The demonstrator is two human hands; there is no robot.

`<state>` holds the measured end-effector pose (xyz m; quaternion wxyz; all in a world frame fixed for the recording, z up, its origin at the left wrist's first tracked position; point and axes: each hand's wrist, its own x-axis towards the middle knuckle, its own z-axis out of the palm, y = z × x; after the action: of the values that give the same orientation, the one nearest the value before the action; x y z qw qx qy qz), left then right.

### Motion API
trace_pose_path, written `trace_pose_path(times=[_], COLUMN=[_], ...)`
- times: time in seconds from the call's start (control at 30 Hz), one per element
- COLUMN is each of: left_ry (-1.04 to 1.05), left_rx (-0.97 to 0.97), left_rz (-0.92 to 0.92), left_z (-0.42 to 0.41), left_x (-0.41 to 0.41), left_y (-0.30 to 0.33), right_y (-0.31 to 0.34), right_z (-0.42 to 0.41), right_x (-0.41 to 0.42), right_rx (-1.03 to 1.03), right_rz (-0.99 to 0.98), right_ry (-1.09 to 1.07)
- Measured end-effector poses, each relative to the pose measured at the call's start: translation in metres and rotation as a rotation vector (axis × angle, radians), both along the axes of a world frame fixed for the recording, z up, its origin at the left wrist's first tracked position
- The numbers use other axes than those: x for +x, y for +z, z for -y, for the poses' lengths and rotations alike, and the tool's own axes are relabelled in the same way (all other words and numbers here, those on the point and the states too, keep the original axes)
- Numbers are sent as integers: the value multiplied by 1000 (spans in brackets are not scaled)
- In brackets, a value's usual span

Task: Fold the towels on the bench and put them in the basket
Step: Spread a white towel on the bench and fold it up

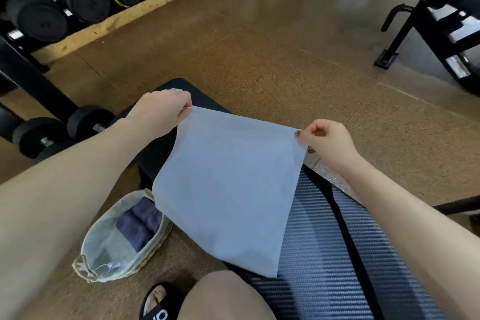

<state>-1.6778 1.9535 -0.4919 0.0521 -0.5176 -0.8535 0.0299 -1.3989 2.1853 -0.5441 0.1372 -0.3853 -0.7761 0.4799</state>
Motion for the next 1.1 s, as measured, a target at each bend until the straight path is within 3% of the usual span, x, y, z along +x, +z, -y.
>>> trace_pose_path(times=[0.23, 0.73, 0.9, 1.1], left_ry=[-49, -62, -128, -196], left_rx=[16, 61, 68, 91], left_rz=[-186, -217, -250, -264], left_z=[52, 123, 130, 137], left_x=[28, 99, 111, 114], left_y=[58, 143, 154, 157], right_y=[57, 135, 149, 161], right_z=[21, 54, 56, 61], right_x=[25, 70, 74, 75], right_rx=[181, 546, 660, 524], right_rz=[-4, -118, -57, -30], right_ry=[120, 248, 320, 287])
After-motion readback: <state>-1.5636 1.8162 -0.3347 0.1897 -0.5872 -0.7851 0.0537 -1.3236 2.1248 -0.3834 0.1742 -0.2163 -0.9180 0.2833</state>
